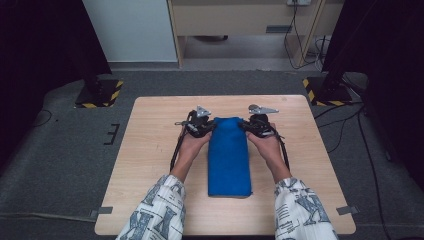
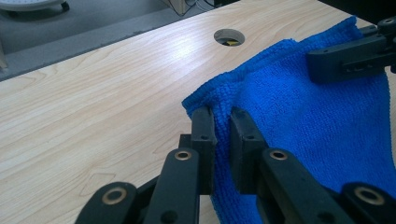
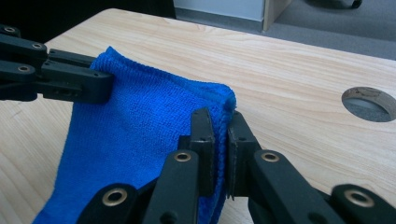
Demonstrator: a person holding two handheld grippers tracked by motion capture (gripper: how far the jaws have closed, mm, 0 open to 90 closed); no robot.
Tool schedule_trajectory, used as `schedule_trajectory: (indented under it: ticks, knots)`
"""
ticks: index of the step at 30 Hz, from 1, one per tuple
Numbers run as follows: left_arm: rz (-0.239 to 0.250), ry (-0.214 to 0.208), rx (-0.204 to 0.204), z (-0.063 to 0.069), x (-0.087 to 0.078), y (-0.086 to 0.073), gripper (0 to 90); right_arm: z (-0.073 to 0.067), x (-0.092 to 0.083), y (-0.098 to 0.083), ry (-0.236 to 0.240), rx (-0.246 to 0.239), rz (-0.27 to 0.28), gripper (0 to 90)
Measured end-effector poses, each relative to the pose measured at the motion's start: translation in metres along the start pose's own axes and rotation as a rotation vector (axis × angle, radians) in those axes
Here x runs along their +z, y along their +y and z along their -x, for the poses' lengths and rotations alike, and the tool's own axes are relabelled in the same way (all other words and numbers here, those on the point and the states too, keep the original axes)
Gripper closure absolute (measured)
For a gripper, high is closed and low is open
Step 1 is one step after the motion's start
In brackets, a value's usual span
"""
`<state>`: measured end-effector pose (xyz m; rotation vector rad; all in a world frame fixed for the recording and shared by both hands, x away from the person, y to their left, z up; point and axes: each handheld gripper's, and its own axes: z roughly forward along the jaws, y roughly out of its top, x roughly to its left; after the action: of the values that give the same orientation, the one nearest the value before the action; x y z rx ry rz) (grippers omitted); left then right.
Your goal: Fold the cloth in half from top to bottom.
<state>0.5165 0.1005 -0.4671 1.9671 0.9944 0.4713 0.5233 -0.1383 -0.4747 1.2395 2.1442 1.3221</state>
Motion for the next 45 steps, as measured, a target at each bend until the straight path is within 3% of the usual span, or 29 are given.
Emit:
schedule_trajectory:
  ticks: [15,23,28,30,37,45]
  knots:
    - [0.013,0.000,0.019,0.011,-0.014,0.000,82.1,-0.010,-0.021,-0.009,0.020,-0.025,0.035,84.2]
    - [0.026,0.014,-0.010,0.002,-0.006,0.012,82.4,-0.002,-0.008,0.001,-0.001,-0.010,0.039,84.4]
    - [0.043,0.017,-0.007,-0.002,-0.009,0.018,82.3,-0.001,-0.003,0.007,-0.005,0.000,0.061,84.4]
    - [0.031,0.019,0.012,-0.001,-0.013,0.018,82.1,-0.003,-0.006,0.007,0.005,-0.010,0.064,84.4]
    - [0.057,0.017,0.025,0.007,-0.028,0.013,82.4,-0.015,-0.025,0.001,0.049,-0.044,0.082,84.3]
    - [0.063,-0.014,0.050,0.017,-0.042,0.005,83.1,-0.023,-0.041,-0.010,0.081,-0.076,0.083,84.2]
